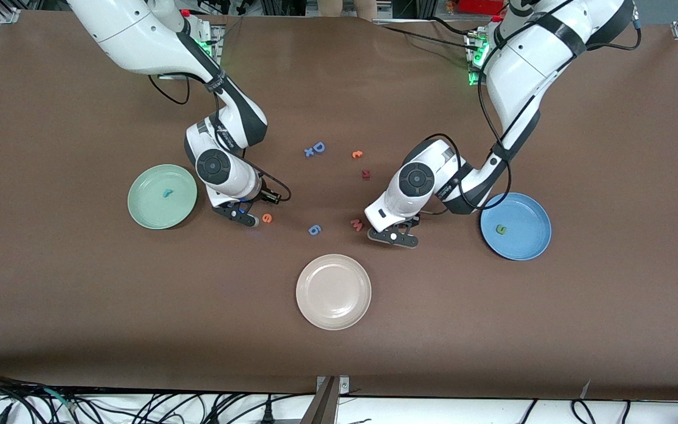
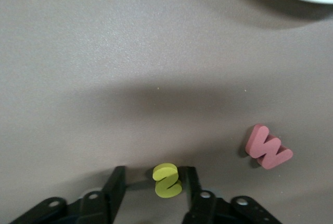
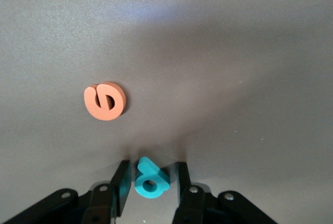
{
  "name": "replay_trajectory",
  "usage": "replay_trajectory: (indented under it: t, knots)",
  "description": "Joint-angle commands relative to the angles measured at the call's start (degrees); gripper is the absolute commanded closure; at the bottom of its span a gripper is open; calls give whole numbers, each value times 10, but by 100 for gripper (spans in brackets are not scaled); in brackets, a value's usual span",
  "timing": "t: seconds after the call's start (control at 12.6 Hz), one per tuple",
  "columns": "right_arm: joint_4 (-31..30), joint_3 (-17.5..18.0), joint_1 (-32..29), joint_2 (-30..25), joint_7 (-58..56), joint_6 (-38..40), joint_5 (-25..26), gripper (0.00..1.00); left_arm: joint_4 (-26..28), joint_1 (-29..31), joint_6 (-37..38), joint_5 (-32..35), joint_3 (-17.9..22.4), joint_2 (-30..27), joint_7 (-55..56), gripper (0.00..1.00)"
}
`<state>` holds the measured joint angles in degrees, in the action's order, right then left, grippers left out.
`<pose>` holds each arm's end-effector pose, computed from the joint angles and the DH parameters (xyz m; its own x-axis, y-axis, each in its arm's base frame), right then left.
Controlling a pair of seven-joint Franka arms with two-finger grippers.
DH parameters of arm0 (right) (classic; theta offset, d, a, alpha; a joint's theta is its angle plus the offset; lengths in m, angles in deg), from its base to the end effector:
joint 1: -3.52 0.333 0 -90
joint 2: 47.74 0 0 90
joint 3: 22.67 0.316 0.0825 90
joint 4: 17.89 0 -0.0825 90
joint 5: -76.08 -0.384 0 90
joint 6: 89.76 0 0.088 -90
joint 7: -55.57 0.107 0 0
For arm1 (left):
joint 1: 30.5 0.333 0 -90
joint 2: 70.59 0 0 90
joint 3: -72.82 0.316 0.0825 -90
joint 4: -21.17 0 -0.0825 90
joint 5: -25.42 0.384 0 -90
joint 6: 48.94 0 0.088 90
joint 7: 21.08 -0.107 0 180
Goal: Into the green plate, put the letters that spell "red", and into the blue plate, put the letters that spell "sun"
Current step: 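Grasp the teal d with the right gripper while the left gripper grasps yellow z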
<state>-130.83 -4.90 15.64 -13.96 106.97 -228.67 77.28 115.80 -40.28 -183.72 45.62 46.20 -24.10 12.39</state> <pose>0.5222 0.2976 0.1718 0.9049 -0.3801 -0.1917 -0.3896 -0.9209 -0.0130 0.5700 -0.3704 0.1733 0.9826 -0.1795 -0.0476 -0.1758 -0.9818 0.0718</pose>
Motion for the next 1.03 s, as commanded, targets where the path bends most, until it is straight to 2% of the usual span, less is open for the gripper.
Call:
replay_trajectory:
  t: [0.0,0.16,0.24,0.48,0.71,0.95]
  knots:
    - [0,2,0,11,11,-7,11,58,-11,-8,3,14,3,10,6,80]
    - [0,2,0,11,11,-7,11,60,-11,-7,6,14,3,9,5,89]
    - [0,2,0,11,11,-7,11,66,-11,-6,9,17,2,4,3,89]
    - [0,2,0,12,11,-7,11,69,-13,1,44,19,0,-17,0,89]
    - [0,2,1,13,11,-7,11,72,-45,5,138,16,0,-46,-23,90]
    - [1,2,0,11,12,-4,11,72,-61,65,202,7,-21,-68,-95,90]
